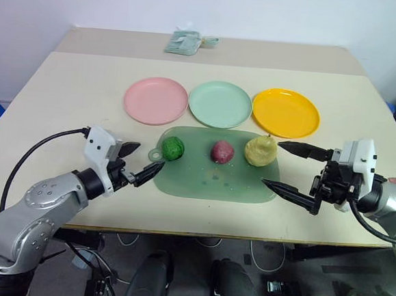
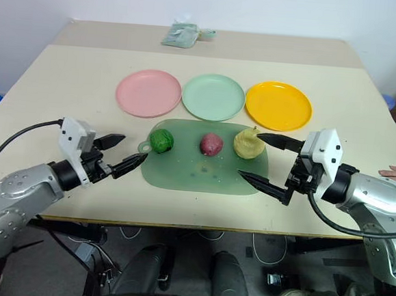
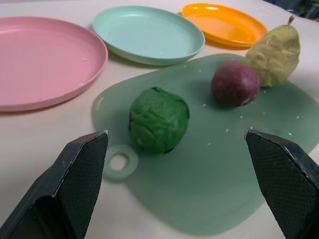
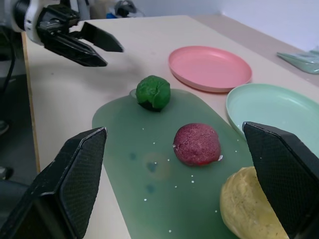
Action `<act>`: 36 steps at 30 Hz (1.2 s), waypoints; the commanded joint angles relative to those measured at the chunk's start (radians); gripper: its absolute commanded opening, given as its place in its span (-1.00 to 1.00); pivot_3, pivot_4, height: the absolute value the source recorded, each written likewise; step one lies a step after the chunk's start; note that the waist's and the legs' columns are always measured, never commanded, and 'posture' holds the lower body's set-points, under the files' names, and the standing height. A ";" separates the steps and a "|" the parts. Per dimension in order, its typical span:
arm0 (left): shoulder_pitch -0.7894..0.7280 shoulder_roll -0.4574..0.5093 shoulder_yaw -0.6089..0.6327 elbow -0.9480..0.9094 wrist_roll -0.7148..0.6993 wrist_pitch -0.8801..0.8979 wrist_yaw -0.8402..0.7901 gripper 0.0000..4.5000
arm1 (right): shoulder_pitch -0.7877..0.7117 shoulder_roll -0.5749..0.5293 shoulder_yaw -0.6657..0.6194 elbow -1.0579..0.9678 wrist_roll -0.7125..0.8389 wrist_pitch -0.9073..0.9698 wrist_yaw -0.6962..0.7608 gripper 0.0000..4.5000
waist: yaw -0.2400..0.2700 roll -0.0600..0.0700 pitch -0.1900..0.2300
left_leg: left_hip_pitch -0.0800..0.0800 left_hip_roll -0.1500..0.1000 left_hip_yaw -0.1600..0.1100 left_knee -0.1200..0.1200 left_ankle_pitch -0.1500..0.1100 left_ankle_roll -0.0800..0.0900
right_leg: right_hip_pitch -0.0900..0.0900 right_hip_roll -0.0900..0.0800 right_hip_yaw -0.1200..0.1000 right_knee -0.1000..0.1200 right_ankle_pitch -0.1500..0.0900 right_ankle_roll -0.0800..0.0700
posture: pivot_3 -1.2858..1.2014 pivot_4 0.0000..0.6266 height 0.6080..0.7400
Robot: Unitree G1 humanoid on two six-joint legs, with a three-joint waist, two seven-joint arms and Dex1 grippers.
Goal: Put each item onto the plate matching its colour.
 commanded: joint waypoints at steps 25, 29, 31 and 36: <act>-0.319 -0.201 -0.170 0.178 0.172 0.196 0.196 1.00 | -0.060 -0.005 0.070 0.027 -0.043 -0.066 0.053 0.98 | 0.000 0.000 0.000 | 0.000 0.000 -0.001 0.001 0.000 0.000 | 0.000 0.002 0.000 0.002 0.001 0.001 | 0.03 -0.52 1.00; -0.349 -0.231 -0.200 0.213 0.193 0.220 0.200 1.00 | -0.044 -0.006 0.066 0.018 -0.045 -0.067 0.045 0.98 | 0.003 -0.001 0.000 | 0.000 0.000 -0.001 0.002 0.000 0.000 | 0.000 0.003 0.000 0.002 0.001 0.001 | 0.03 -0.52 1.00; -0.360 -0.236 -0.213 0.223 0.204 0.232 0.196 1.00 | -0.041 -0.007 0.062 0.015 -0.044 -0.068 0.039 0.98 | 0.001 -0.001 0.000 | 0.000 -0.001 -0.001 0.002 0.000 0.000 | 0.000 0.003 0.000 0.002 0.001 0.001 | 0.03 -0.52 1.00; -0.375 -0.251 -0.234 0.260 0.230 0.240 0.183 1.00 | -0.033 -0.008 0.052 0.013 -0.045 -0.072 0.027 0.98 | 0.000 -0.001 0.000 | 0.000 0.000 -0.001 0.001 0.000 0.000 | 0.000 0.003 0.000 0.002 0.001 0.001 | 0.03 -0.52 1.00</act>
